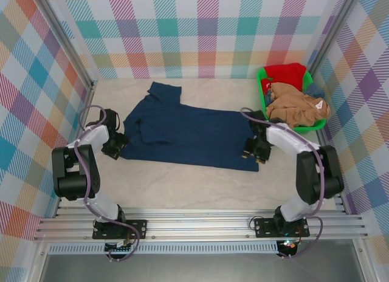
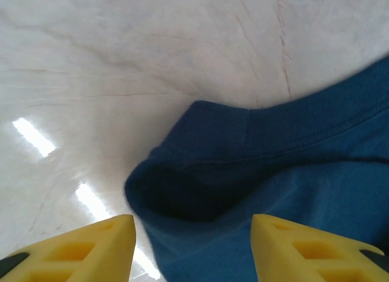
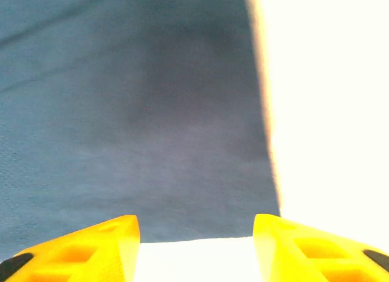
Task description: Fold and stack the t-shirts
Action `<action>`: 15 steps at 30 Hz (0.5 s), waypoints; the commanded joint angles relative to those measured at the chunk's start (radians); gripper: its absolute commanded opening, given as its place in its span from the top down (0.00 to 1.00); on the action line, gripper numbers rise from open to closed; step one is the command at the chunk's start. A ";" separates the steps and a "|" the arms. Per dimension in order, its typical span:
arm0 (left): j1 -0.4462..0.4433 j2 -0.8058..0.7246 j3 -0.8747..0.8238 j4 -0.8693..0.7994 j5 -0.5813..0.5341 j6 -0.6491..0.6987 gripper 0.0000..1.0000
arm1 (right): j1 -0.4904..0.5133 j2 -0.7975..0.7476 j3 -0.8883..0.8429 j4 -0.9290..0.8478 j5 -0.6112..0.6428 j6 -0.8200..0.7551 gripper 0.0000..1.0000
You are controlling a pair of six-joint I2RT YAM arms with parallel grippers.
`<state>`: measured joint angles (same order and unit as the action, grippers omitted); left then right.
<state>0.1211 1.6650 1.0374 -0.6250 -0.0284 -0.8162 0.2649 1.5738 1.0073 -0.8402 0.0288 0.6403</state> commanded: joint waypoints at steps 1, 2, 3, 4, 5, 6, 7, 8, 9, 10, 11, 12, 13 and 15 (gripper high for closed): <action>0.003 0.026 0.041 -0.043 -0.002 0.062 0.49 | -0.081 -0.044 -0.095 0.042 -0.113 0.097 0.47; 0.003 0.014 0.025 -0.041 -0.027 0.061 0.48 | -0.099 -0.048 -0.109 0.050 -0.124 0.101 0.46; 0.003 0.003 0.014 -0.035 -0.039 0.062 0.49 | -0.109 -0.048 -0.115 0.052 -0.127 0.101 0.46; 0.002 0.001 0.007 -0.034 -0.044 0.064 0.49 | -0.117 -0.047 -0.119 0.055 -0.128 0.103 0.45; 0.003 0.009 0.006 -0.039 -0.048 0.065 0.49 | -0.123 -0.042 -0.124 0.062 -0.130 0.105 0.45; 0.003 0.014 0.004 -0.041 -0.050 0.063 0.50 | -0.126 -0.038 -0.127 0.065 -0.129 0.108 0.45; 0.003 0.021 -0.002 -0.037 -0.055 0.059 0.52 | -0.131 -0.033 -0.132 0.071 -0.127 0.114 0.45; 0.003 0.024 -0.009 -0.029 -0.059 0.050 0.54 | -0.136 -0.028 -0.140 0.081 -0.126 0.120 0.45; 0.003 0.029 -0.011 -0.027 -0.064 0.044 0.57 | -0.140 -0.025 -0.148 0.091 -0.125 0.129 0.45; 0.002 0.035 -0.010 -0.022 -0.068 0.038 0.60 | -0.146 -0.020 -0.159 0.115 -0.135 0.136 0.46; 0.002 0.042 -0.009 -0.016 -0.066 0.035 0.64 | -0.151 -0.011 -0.166 0.140 -0.150 0.143 0.47; 0.003 0.049 -0.005 -0.017 -0.067 0.030 0.67 | -0.153 0.002 -0.164 0.154 -0.159 0.148 0.49; 0.002 0.055 0.001 -0.020 -0.071 0.027 0.72 | -0.153 0.017 -0.157 0.156 -0.166 0.150 0.53; 0.002 0.063 0.009 -0.025 -0.079 0.023 0.77 | -0.151 0.036 -0.154 0.161 -0.178 0.160 0.55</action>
<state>0.1211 1.7061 1.0405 -0.6254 -0.0769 -0.7818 0.1177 1.5826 0.8600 -0.7124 -0.1074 0.7677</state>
